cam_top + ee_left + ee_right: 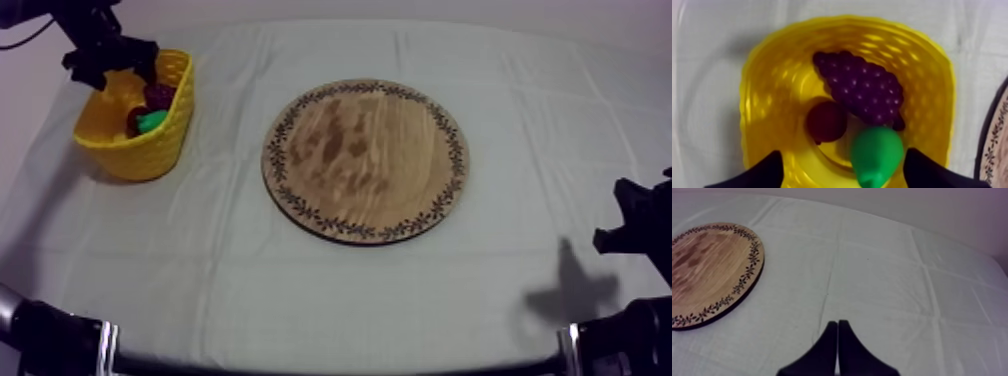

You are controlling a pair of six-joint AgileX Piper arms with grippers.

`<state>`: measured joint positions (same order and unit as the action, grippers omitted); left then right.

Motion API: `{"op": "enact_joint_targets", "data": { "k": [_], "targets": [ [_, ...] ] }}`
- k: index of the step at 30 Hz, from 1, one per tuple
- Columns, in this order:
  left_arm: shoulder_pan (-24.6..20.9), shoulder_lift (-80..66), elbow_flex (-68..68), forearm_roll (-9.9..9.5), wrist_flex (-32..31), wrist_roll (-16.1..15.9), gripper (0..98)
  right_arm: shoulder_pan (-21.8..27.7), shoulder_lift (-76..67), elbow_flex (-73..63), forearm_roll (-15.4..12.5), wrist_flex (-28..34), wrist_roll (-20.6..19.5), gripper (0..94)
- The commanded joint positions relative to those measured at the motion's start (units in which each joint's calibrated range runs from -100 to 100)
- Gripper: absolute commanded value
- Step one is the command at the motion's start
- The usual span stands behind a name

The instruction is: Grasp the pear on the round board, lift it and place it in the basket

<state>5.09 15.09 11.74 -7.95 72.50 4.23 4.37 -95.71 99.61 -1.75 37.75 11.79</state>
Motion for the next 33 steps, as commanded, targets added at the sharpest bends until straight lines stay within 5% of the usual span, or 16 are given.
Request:
{"op": "enact_joint_targets", "data": {
  "k": [1, 5, 9, 15, 24, 33],
  "targets": [
    [0.27, -3.08, 1.65, -0.90, -3.89, 0.31, 65.8, -0.01, -0.05, 0.05, 0.02, -0.01, 0.00, 0.5],
    [0.76, -10.57, 6.89, -1.98, -12.61, -1.42, 23.6, 0.00, -0.05, 0.05, 0.02, -0.01, 0.00, 0.5],
    [1.92, -19.77, 12.26, -2.43, -17.45, -2.32, 8.7, 0.00, -0.05, 0.05, 0.02, -0.01, 0.00, 0.5],
    [2.18, -34.49, 23.35, -2.72, -25.93, -0.38, 1.8, 0.00, -0.05, 0.05, 0.02, -0.01, 0.00, 0.5],
    [1.86, -61.55, 48.01, -8.83, -39.43, 7.43, 0.1, 0.00, -0.05, 0.05, 0.02, -0.01, 0.00, 0.5],
    [0.76, -84.63, 63.94, -9.44, -46.20, 9.73, 0.0, -0.02, -0.05, 0.05, 0.02, -0.01, 0.00, 0.5]
  ]
}}
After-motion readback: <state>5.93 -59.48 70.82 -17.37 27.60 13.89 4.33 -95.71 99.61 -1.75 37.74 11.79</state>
